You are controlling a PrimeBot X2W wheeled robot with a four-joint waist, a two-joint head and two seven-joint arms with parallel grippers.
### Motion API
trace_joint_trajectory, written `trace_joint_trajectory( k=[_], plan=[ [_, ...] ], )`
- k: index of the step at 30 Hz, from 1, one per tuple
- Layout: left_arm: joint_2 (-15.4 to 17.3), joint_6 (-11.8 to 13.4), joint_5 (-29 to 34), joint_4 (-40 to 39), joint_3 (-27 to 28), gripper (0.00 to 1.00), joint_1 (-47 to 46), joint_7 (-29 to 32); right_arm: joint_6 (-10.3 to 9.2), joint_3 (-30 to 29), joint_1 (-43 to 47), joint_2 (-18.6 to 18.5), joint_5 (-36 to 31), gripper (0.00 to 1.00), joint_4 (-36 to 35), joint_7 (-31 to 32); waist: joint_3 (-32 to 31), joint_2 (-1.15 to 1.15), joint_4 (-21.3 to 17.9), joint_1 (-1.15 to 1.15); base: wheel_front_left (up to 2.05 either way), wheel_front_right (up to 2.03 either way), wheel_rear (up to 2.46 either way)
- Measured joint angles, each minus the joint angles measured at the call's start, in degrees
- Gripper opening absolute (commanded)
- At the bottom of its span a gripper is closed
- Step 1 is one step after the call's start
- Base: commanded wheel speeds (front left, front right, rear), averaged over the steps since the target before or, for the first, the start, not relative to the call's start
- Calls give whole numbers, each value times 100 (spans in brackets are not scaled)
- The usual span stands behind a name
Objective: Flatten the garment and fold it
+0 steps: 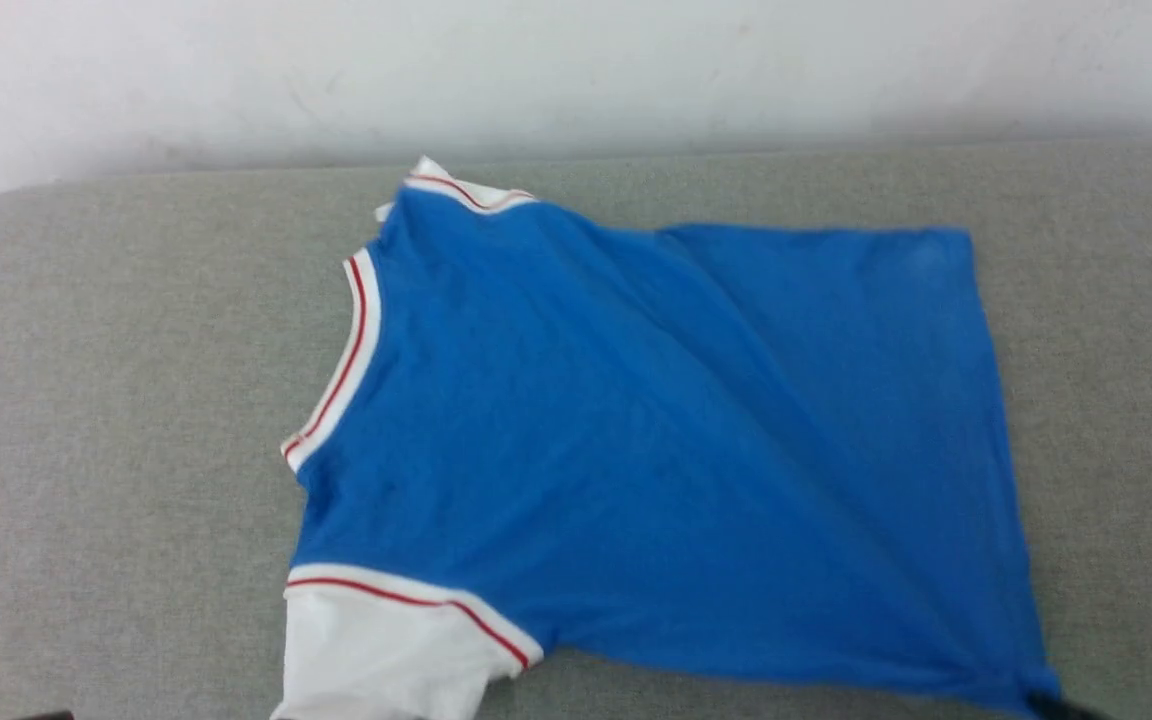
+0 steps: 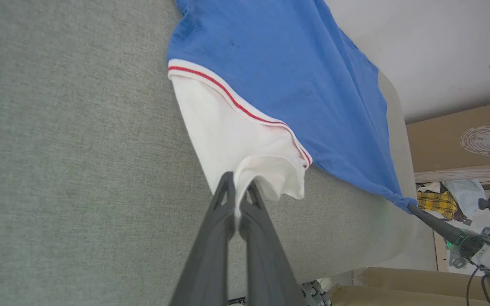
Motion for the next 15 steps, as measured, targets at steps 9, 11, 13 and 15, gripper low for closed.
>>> trace_joint_trajectory(
  k=[9, 11, 13, 15],
  plan=[
    [-58, -8, -66, -445, 408, 0, 650, -255, 0, -578, 543, 581, -48, 0, -563, 348, -55, -1, 74, 1, 0, 0, 0],
    [-26, -62, 11, -533, 465, 0, 527, -354, 0, -612, 471, 591, -91, 0, -690, 255, -7, -1, 73, 1, 0, 0, 0],
    [53, -145, 112, -591, 465, 0, 254, -392, 0, -630, 311, 579, -146, 0, -803, 121, 57, -1, 68, 1, 0, 0, 0],
    [130, -207, 235, -609, 447, 0, -121, -441, 0, -635, 97, 550, -193, 0, -865, -15, 140, -1, 61, 2, 0, 0, 0]
  ],
)
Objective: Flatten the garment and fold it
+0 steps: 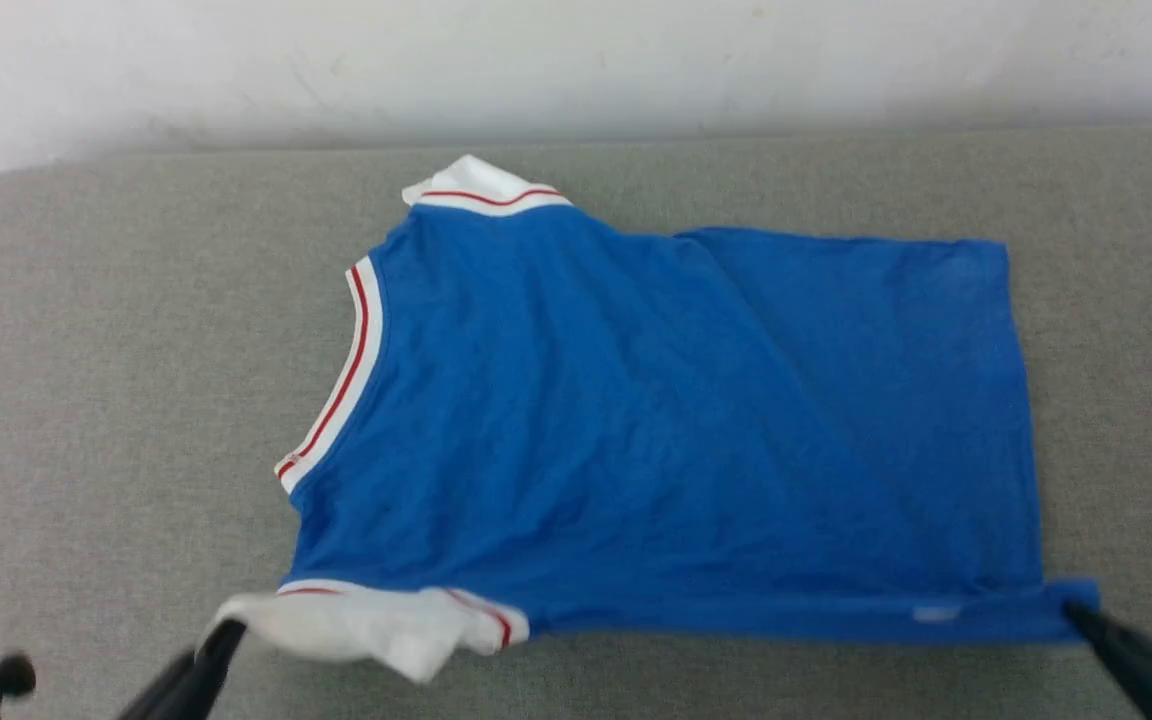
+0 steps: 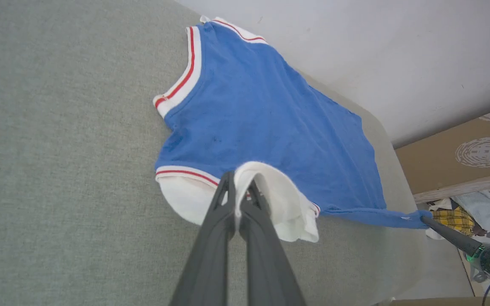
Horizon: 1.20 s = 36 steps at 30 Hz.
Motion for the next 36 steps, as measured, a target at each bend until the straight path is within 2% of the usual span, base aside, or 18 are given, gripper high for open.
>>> trace_joint_trajectory(
  k=[9, 17, 24, 31, 32, 33, 34, 35, 36],
  plan=[
    [305, -257, 488, 482, -350, 0, -2037, -34, 0, 86, -1042, -280, -334, 0, 120, -594, 549, 0, -86, 1, 0, 0, 0],
    [338, -485, 860, 1432, -683, 0, -3493, -232, 0, 247, -1847, -439, -582, 0, 608, -995, 1093, 0, -267, 1, 0, 0, 0],
    [118, -595, 1226, 2247, -899, 0, -4147, -744, 1, 415, -2197, -461, -723, 0, 1067, -1302, 1522, 0, -415, 1, 0, 0, 0],
    [-85, -650, 1447, 2933, -1102, 0, -4381, -1101, 1, 682, -2436, -477, -812, 0, 1504, -1586, 1821, 0, -502, 1, 0, 0, 0],
    [-96, -650, 1468, 2994, -1112, 8, -4398, -1117, 1, 701, -2470, -478, -812, 0, 1539, -1605, 1845, 0, -507, 0, 0, 0, 0],
    [-108, -648, 1481, 3051, -1117, 27, -4415, -1151, 1, 720, -2512, -479, -811, 15, 1564, -1639, 1863, 0, -512, 0, 0, 0, 0],
    [-111, -644, 1503, 3106, -1126, 47, -4431, -1150, 1, 734, -2548, -482, -811, 44, 1574, -1692, 1875, 0, -513, 0, 0, 0, 0],
    [-118, -631, 1526, 3155, -1140, 100, -4458, -1151, 1, 739, -2584, -486, -811, 100, 1581, -1750, 1879, 0, -509, 0, 0, 0, 0],
    [-135, -595, 1544, 3190, -1139, 100, -4485, -1162, 1, 739, -2622, -487, -811, 100, 1585, -1807, 1875, 0, -503, 0, 0, 0, 0]
  ],
)
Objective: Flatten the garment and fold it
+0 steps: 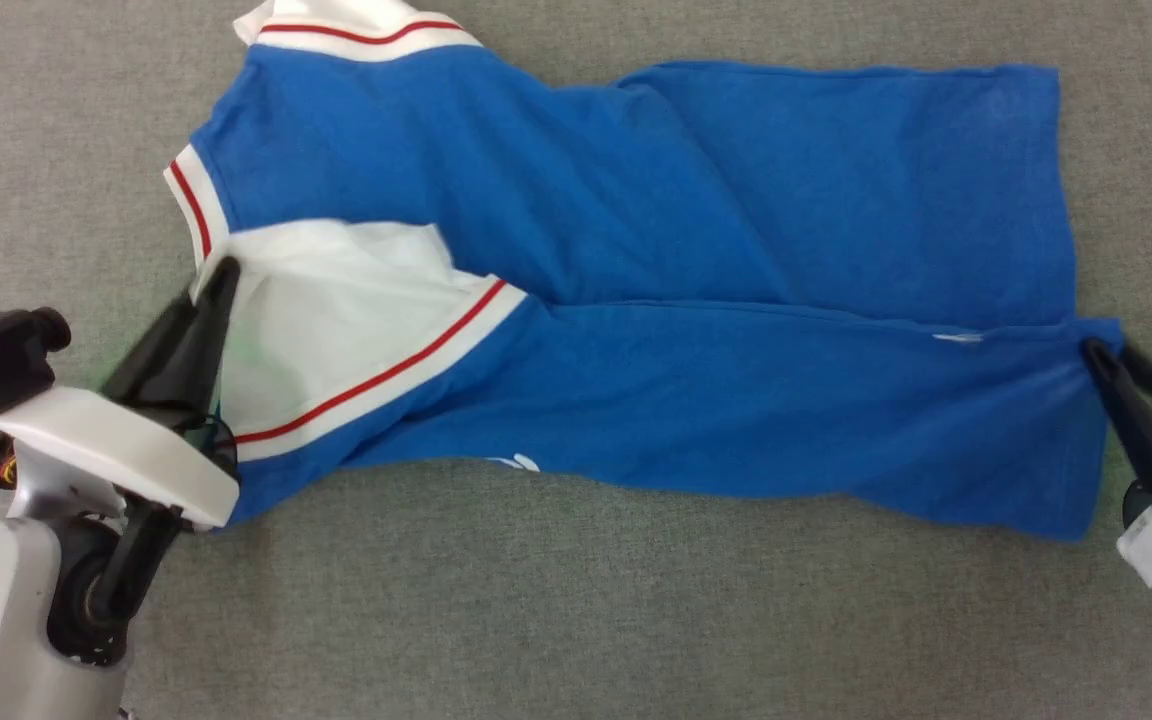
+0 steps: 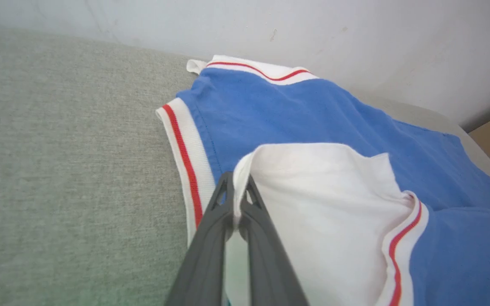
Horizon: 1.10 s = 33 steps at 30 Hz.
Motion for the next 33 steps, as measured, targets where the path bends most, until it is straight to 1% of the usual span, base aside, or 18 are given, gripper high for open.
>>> trace_joint_trajectory(
  k=[4, 7, 9, 12, 13, 17, 20, 23, 25, 27, 29, 31, 33],
  plan=[
    [-70, 53, 10, 68, 42, 100, -20, -119, -1, 22, -44, -26, -1, 100, -48, -155, -62, 0, 14, 0, 0, 0, 0],
    [-163, 143, -46, -68, 194, 100, 23, -350, -1, -8, -44, -19, -18, 100, -249, -300, -162, 0, 17, 0, 0, 0, 0],
    [-221, 268, -20, -269, 356, 100, 143, -620, -1, -120, -38, 10, -152, 100, -432, -467, -248, 0, 17, -1, 0, 0, 0],
    [-357, 464, 130, -603, 558, 100, 441, -1114, -1, -393, 9, 190, -471, 100, -728, -840, -402, 0, 21, -1, 0, 0, 0],
    [-410, 545, 238, -712, 602, 100, 565, -1295, -1, -474, 61, 265, -630, 100, -817, -966, -461, 0, 24, -1, 0, 0, 0],
    [-587, 811, 801, -1020, 627, 100, 1081, -1885, -1, -746, 385, 757, -1343, 100, -1059, -1457, -695, 0, 44, -2, 0, 0, 0],
    [-805, 1023, 1201, -1114, 628, 100, 1468, -2075, -1, -809, 685, 1221, -1844, 100, -1121, -1753, -868, 0, 68, -2, 0, 0, 0],
    [-1129, 1161, 1438, -1159, 617, 100, 1876, -2132, 0, -862, 949, 1741, -2236, 100, -1144, -2015, -1043, 0, 99, -2, 0, 0, 0],
    [-1345, 1250, 1544, -1154, 633, 100, 2142, -2160, -1, -889, 1118, 1974, -2407, 100, -1141, -2136, -1166, 0, 120, -2, 0, 0, 0],
    [-1470, 1281, 1657, -1137, 617, 100, 2371, -2163, -1, -893, 1258, 2080, -2457, 100, -1131, -2168, -1290, 0, 143, -2, 0, 0, 0],
    [-1502, 1288, 1801, -1113, 593, 100, 2487, -2165, -1, -891, 1355, 2121, -2570, 100, -1134, -2178, -1406, 0, 171, -3, 0, 0, 0],
    [-1447, 1288, 1956, -1091, 519, 100, 2500, -2161, -1, -884, 1379, 2141, -2604, 100, -1163, -2165, -1505, 0, 201, -2, 0, 0, 0],
    [-1318, 1271, 2065, -1090, 432, 100, 2471, -2001, -1, -880, 1372, 2151, -2638, 100, -1224, -2143, -1575, 0, 239, -2, 0, 0, 0]
  ],
)
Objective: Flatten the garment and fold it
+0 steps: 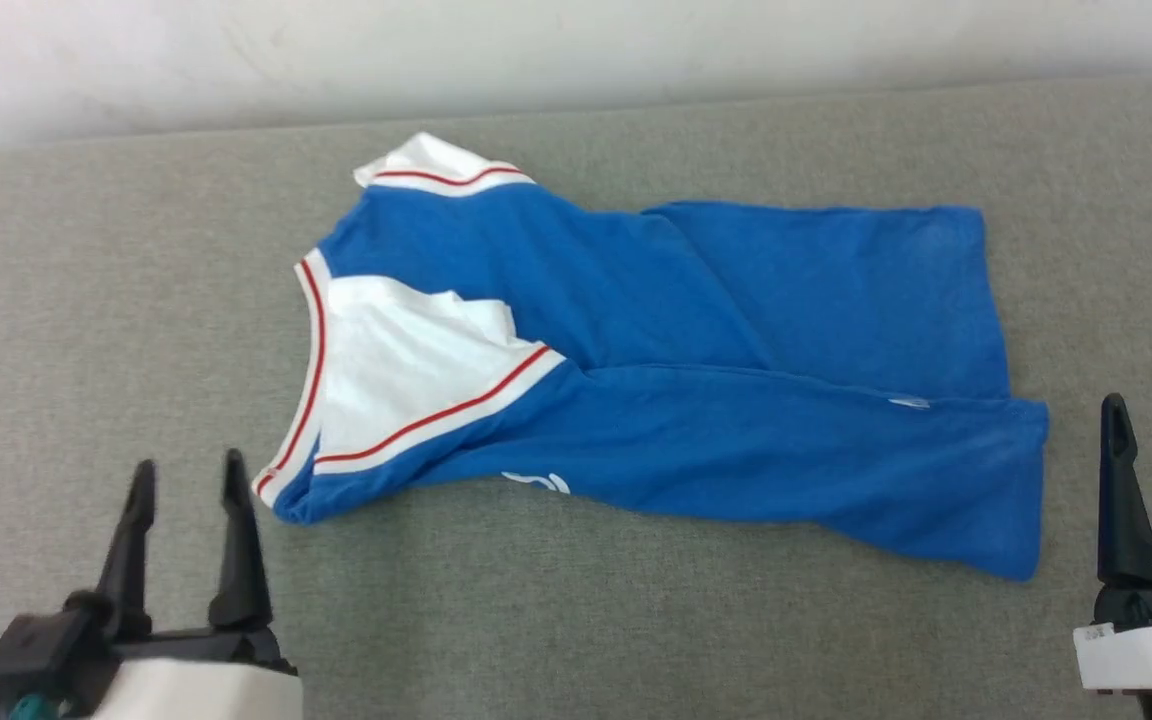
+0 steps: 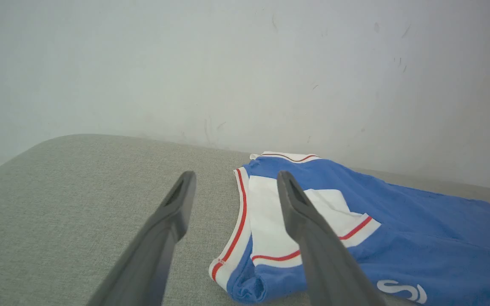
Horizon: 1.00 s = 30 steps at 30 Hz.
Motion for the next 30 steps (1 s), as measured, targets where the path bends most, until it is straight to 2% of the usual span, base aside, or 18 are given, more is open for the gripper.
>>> trace_joint_trajectory(
  k=[4, 8, 13, 20, 30],
  plan=[
    [361, -129, 127, 69, -244, 100, -286, 803, 0, 38, -30, 11, -31, 100, -74, 54, -24, 0, 84, 1, 0, 0, 0],
    [731, -282, 127, 223, -439, 100, -661, 1861, 1, 80, -70, 22, -30, 100, -75, 96, 88, 0, 93, 2, 0, 0, 0],
    [895, -370, 0, 345, -544, 100, -1074, 2776, 0, 126, -95, 27, -27, 100, -3, 98, 285, 0, 72, 2, 0, 0, 0],
    [1010, -358, -119, 499, -580, 100, -1171, 3451, 0, 205, -197, 33, 45, 100, 154, 94, 516, 0, -31, 2, 0, 0, 0],
    [1123, -300, -257, 535, -622, 100, -1268, 4025, 0, 229, -220, 33, 87, 100, 258, 103, 734, 0, -64, 2, 0, 0, 0]
  ],
)
